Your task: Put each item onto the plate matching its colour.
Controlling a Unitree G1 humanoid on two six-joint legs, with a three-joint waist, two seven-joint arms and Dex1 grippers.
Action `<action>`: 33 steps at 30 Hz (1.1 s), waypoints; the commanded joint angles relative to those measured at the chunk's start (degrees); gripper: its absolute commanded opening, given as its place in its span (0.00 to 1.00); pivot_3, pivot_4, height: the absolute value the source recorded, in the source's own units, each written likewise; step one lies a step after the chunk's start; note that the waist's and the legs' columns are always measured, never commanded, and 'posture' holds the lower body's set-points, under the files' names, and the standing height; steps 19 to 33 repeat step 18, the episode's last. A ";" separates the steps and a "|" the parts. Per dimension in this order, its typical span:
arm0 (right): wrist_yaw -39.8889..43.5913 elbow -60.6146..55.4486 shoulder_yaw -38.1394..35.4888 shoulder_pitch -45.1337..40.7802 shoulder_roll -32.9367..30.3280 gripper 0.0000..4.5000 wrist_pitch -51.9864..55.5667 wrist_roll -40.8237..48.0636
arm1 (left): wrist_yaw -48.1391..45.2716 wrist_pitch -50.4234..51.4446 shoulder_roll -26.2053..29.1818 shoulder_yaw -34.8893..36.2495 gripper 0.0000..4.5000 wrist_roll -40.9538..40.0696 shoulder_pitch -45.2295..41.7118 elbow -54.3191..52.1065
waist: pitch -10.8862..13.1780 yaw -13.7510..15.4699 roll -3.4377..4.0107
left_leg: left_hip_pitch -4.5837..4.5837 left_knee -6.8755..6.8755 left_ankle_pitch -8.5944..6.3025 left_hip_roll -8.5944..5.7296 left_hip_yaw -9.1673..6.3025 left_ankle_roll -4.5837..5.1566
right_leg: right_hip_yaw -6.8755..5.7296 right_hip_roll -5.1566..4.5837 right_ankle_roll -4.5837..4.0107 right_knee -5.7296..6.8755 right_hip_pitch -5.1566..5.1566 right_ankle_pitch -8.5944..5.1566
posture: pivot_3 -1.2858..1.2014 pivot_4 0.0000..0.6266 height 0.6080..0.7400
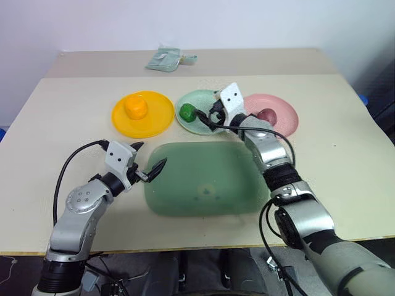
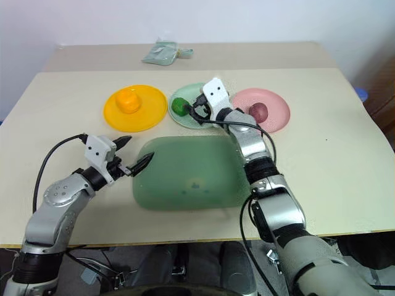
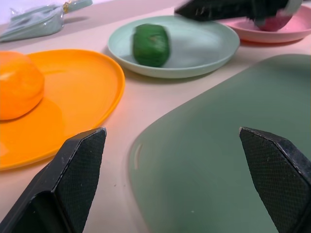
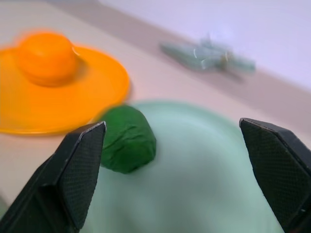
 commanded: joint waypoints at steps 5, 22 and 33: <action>21.62 -22.89 -16.44 22.25 -22.65 0.99 15.57 20.40 | -1.98 -4.70 5.71 13.97 1.00 -1.00 7.03 2.83 | 0.01 0.20 0.03 | 0.00 -0.03 -0.03 0.03 0.05 0.04 | -0.02 -0.04 0.01 -0.33 0.06 0.00 | 0.52 0.24 1.00; 21.44 -22.00 -21.29 32.73 -29.11 0.99 15.62 18.09 | -2.28 -5.73 5.43 20.98 1.00 -2.64 14.82 3.50 | -0.02 0.06 0.06 | 0.11 -0.06 -0.07 0.12 0.16 0.06 | 0.16 -0.36 -0.04 -0.27 0.01 0.01 | 0.52 0.24 1.00; 21.44 -22.00 -21.29 32.73 -29.11 0.99 15.62 18.09 | -2.28 -5.73 5.43 20.98 1.00 -2.64 14.82 3.50 | -0.02 0.06 0.06 | 0.11 -0.06 -0.07 0.12 0.16 0.06 | 0.16 -0.36 -0.04 -0.27 0.01 0.01 | 0.52 0.24 1.00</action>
